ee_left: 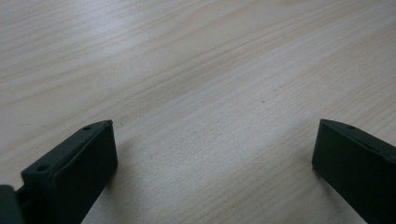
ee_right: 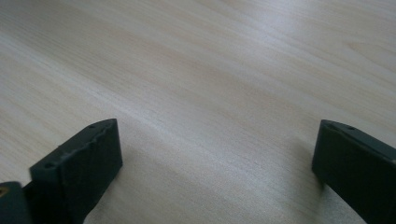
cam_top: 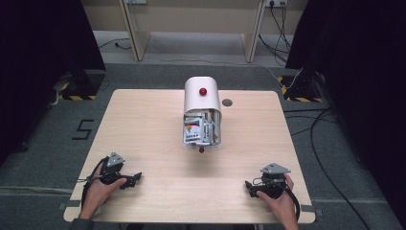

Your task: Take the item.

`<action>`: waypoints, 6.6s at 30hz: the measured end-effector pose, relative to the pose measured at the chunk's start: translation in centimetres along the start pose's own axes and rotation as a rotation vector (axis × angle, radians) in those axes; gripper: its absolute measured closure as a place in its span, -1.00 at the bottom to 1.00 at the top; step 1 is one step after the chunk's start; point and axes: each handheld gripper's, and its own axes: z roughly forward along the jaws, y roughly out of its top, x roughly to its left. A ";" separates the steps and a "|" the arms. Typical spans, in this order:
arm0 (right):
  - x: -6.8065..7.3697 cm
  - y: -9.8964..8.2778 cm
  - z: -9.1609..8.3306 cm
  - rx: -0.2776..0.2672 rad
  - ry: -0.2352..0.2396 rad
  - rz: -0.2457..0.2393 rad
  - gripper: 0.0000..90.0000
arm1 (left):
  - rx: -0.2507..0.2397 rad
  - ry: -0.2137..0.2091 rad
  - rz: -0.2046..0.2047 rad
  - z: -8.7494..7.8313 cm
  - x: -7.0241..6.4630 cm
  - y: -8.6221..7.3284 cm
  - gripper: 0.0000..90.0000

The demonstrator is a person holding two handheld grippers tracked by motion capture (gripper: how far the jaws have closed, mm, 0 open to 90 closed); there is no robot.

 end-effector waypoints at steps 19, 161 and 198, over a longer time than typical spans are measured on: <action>0.2 1.4 -2.2 -0.127 -0.007 -0.011 -0.48 | -0.002 -0.012 0.009 0.0 0.1 0.0 -1.00; 8.9 18.2 -2.0 -0.226 0.014 -0.217 0.29 | 0.000 -0.010 0.008 0.0 0.1 0.0 -1.00; 8.2 19.3 -4.3 -0.331 0.018 -0.272 0.97 | 0.000 -0.010 0.009 0.0 0.1 0.0 -1.00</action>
